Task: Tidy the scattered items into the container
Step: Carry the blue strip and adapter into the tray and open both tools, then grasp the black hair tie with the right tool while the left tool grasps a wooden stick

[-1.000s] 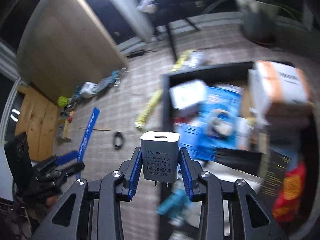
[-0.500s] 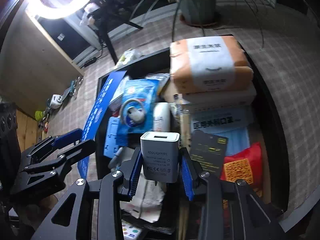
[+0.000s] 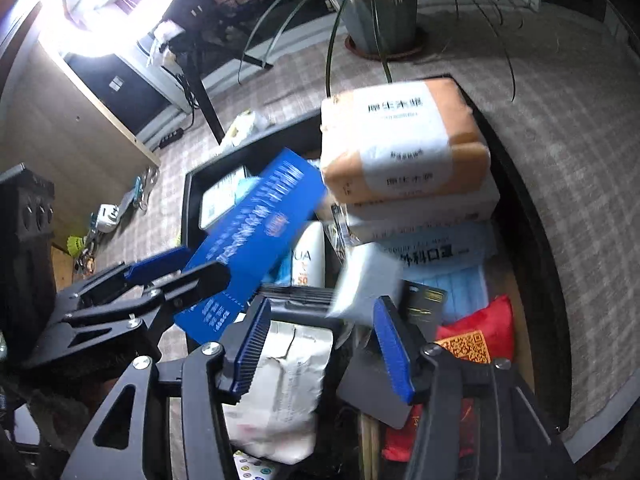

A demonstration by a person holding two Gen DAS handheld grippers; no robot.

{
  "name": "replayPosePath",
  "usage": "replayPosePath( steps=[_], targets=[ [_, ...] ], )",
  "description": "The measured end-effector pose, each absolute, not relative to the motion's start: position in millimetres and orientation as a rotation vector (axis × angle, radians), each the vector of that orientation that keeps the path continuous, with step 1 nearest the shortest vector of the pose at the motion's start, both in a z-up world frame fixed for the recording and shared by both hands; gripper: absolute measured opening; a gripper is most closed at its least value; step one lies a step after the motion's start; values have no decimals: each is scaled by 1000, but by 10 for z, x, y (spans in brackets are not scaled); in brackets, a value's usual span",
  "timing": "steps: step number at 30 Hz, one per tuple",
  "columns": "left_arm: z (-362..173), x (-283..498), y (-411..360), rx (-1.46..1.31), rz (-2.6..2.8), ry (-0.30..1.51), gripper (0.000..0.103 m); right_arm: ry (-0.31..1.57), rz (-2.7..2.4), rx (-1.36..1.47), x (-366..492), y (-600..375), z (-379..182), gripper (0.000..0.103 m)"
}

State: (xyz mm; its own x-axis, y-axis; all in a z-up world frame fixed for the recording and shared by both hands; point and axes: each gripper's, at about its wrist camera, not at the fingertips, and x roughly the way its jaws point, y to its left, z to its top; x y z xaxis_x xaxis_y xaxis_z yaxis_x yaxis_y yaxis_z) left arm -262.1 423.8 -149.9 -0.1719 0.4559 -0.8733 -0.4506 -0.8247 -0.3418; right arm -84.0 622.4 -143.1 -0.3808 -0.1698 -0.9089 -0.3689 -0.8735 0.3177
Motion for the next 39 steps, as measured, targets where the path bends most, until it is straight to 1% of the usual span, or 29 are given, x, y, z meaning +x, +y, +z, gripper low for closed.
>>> replayPosePath(
  steps=[7, 11, 18, 23, 28, 33, 39],
  targets=[
    [-1380, -2626, 3812, -1490, 2095, -31, 67, 706, 2448, -1679, -962, 6044, -1288, 50],
    [-1350, -2615, 3480, -1471, 2136, 29, 67, 661, 2493, -1697, -1071, 5828, -1208, 50],
    [-1441, -2668, 2632, -1485, 2215, 124, 66, 569, 2573, -1772, -1304, 5347, -1150, 50],
    [-1578, -2720, 2025, -1510, 2236, 261, 66, 522, 2610, -1843, -1492, 4980, -1210, 50],
    [-1690, -2756, 1626, -1512, 2250, 417, 66, 499, 2620, -1935, -1693, 4617, -1376, 50],
    [-1859, -2851, 1460, -1535, 2200, 515, 66, 522, 2596, -2028, -1901, 4322, -1607, 50],
    [-2120, -2980, 1413, -1557, 2119, 653, 66, 477, 2569, -2099, -2097, 4048, -1822, 50]
  ],
)
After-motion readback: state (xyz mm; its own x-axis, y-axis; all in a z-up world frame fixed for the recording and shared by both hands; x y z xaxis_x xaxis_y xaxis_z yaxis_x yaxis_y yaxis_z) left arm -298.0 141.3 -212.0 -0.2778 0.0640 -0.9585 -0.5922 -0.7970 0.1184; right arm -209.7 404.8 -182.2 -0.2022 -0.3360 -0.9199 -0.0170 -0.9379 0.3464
